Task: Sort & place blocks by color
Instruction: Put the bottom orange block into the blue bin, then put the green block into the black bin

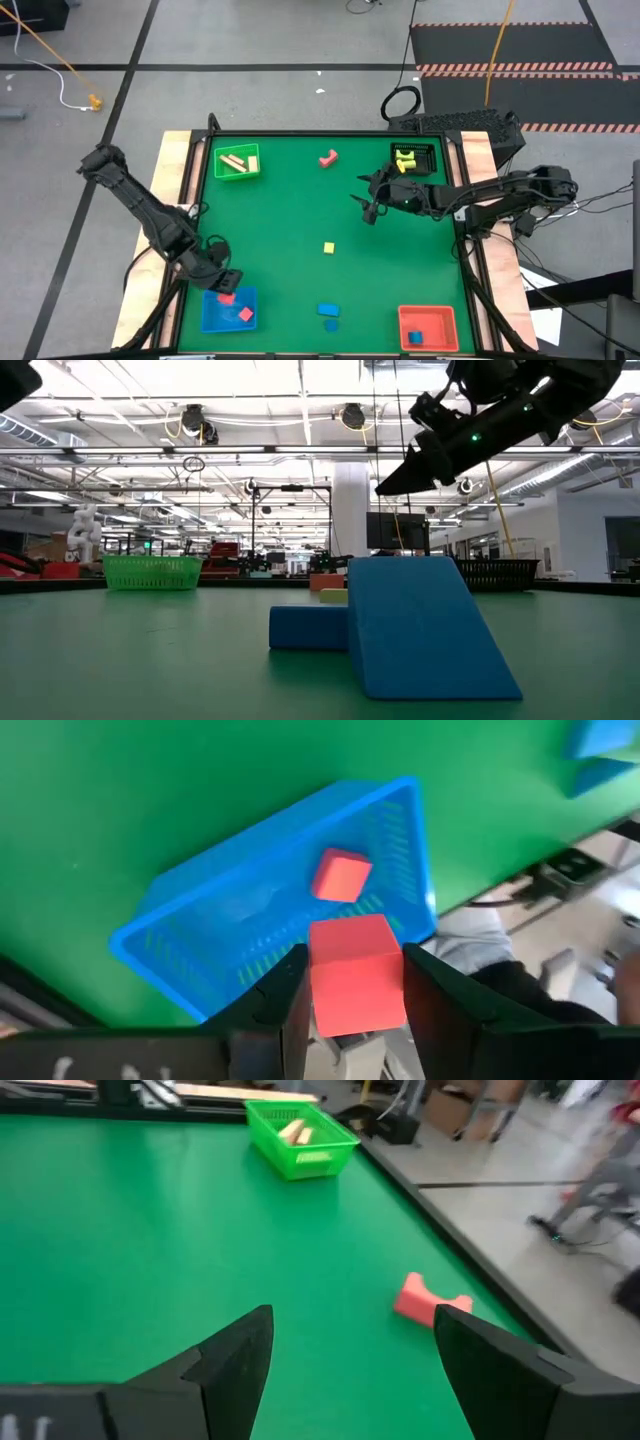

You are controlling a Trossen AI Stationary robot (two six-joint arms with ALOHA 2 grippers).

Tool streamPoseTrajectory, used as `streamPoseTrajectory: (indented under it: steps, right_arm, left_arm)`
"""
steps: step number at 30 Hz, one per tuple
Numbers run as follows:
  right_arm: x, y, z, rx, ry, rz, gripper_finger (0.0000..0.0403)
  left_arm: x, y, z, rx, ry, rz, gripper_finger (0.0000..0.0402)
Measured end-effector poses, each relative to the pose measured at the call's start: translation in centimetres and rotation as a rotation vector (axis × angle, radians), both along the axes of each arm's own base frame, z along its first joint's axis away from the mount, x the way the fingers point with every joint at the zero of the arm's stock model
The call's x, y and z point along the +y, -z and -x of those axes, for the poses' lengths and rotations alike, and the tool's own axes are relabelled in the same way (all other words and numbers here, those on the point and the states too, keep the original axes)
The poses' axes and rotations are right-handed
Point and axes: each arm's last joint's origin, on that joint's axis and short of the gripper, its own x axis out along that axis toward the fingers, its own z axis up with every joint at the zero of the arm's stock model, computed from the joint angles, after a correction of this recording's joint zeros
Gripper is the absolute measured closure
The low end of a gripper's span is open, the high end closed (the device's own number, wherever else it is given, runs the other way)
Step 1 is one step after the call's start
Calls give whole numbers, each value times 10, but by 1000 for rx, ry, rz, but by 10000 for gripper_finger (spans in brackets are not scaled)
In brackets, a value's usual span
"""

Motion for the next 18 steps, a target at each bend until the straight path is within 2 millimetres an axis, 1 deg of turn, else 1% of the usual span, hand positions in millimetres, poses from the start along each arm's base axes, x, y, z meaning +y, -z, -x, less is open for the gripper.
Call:
streamPoseTrajectory:
  steps: [4, 10, 15, 18]
  right_arm:
    - [-2, 3, -1, -11, -29, -63, 133]
    - [-1, 11, -5, 4, -50, -103, 133]
    - [1, 22, -11, 17, -56, -151, 133]
    - [8, 29, -14, 28, -75, -173, 133]
  left_arm:
    - [-10, 10, -1, 81, 1, 5, 269]
    - [-16, 22, -6, 132, 7, -28, 236]
    - [-17, 21, -7, 105, 34, -23, 227]
    - [-18, 18, -8, 63, 61, -5, 225]
